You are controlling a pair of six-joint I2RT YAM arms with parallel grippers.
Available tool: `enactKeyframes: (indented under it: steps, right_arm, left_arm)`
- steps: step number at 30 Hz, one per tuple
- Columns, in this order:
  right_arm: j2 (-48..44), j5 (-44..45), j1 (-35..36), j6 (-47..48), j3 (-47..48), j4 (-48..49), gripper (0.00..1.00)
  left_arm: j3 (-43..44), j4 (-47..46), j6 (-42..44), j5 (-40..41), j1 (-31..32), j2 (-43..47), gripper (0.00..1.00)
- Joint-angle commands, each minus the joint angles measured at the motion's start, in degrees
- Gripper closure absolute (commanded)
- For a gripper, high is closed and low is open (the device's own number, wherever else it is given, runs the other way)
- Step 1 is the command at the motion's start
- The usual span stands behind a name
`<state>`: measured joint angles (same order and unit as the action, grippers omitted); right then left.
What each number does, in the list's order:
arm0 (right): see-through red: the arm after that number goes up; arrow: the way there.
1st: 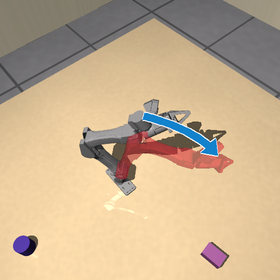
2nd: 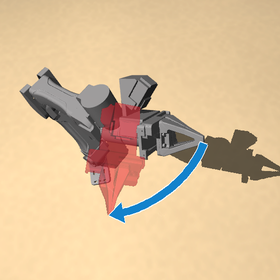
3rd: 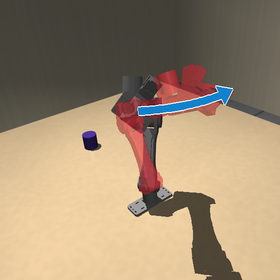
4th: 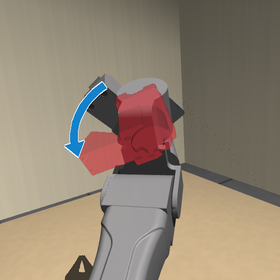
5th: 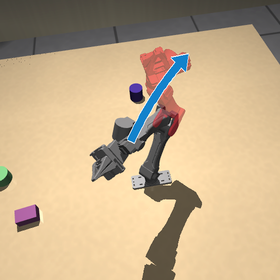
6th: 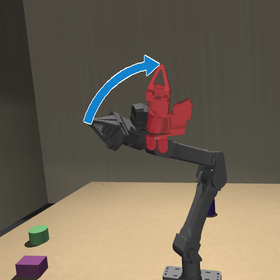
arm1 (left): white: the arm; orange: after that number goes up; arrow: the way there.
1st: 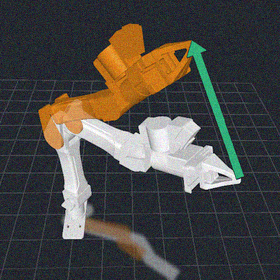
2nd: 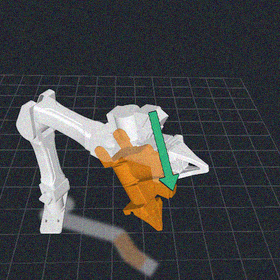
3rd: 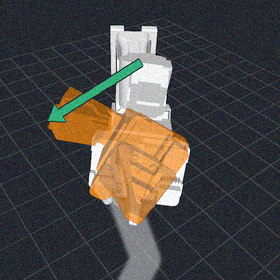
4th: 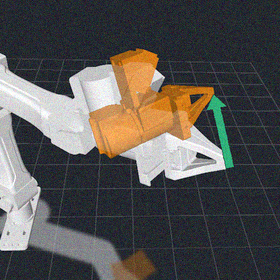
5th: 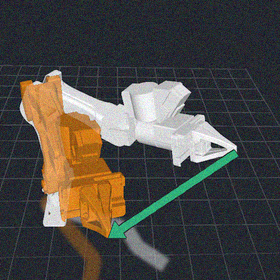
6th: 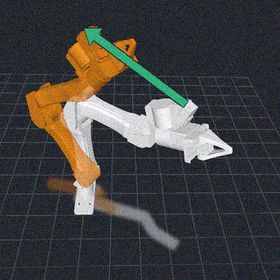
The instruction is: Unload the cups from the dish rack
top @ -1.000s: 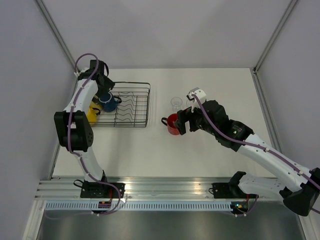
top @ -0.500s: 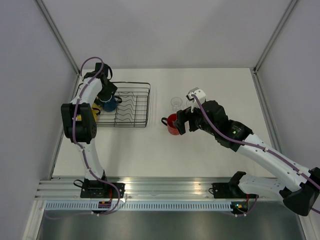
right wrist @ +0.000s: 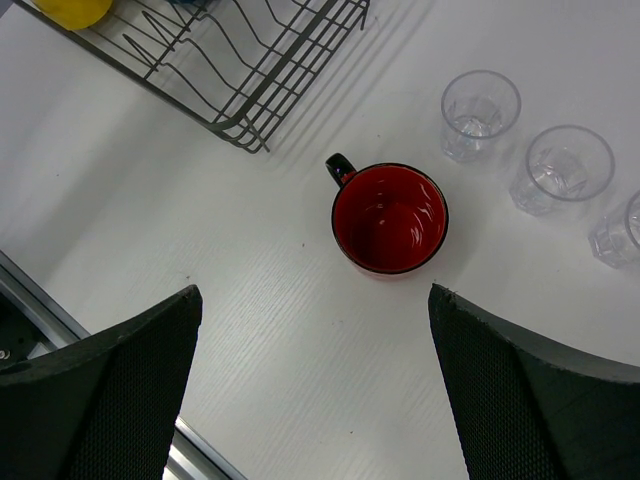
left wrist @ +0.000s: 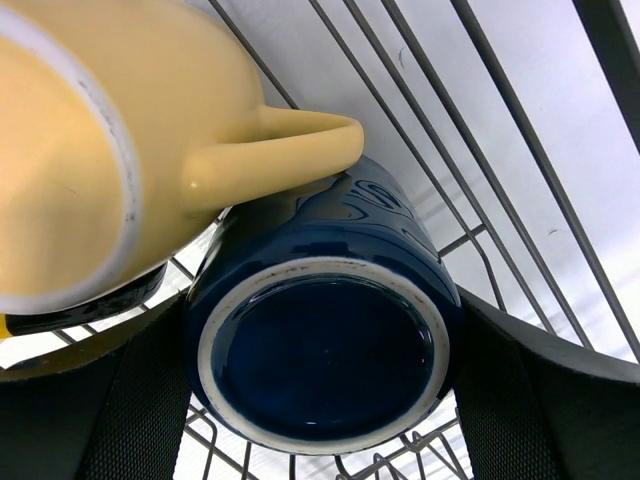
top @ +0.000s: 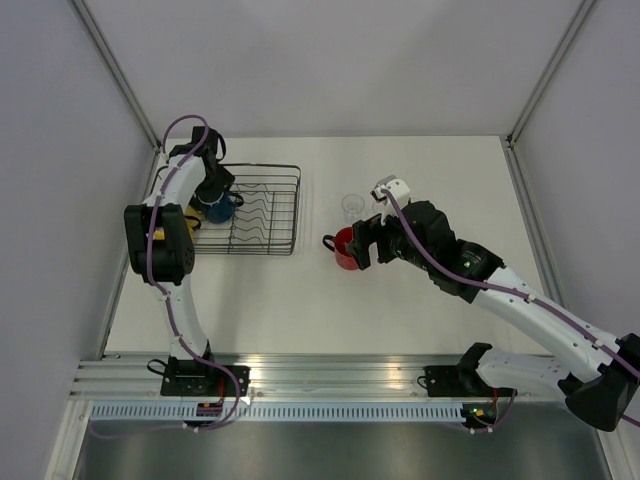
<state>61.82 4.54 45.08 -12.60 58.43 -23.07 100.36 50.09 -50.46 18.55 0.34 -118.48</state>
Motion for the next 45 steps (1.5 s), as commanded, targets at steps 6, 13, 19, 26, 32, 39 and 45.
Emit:
enactKeyframes:
  steps: [6, 13, 19, 26, 32, 39, 45]
  right_arm:
    - [-0.1, -0.8, -0.3, 0.7, -0.1, 2.4, 0.02]
    - [-0.5, -1.2, -0.2, 0.8, 0.1, 2.4, 0.02]
    - [-0.4, -1.3, -0.3, 0.8, 0.1, 2.5, 0.02]
    - [-1.1, -0.7, -0.3, 0.4, 0.2, 3.0, 0.02]
    - [-3.5, -2.1, -0.3, -0.8, -3.0, 9.1, 0.02]
    - [-6.1, -5.9, -0.3, -2.8, -7.8, 18.1, 0.02]
    - [-11.2, -11.7, -0.4, -3.8, -14.7, 27.6, 0.05]
  left_arm:
    - [1.2, 0.4, -0.6, 0.3, -0.3, 5.4, 0.98]
    - [1.1, 0.2, -0.6, 0.7, -0.2, 9.9, 0.98]
    - [0.9, 0.0, 0.3, -0.2, -0.3, 13.4, 0.98]
    - [0.5, -1.1, 2.0, -4.5, -0.2, 20.2, 0.98]
    - [-6.6, -9.4, 3.7, -17.4, -0.3, 30.7, 0.98]
    - [-19.6, -20.8, 0.3, -39.9, 0.2, 40.6, 0.98]
    - [-32.5, -36.9, -9.6, -57.5, 4.8, 47.6, 0.98]
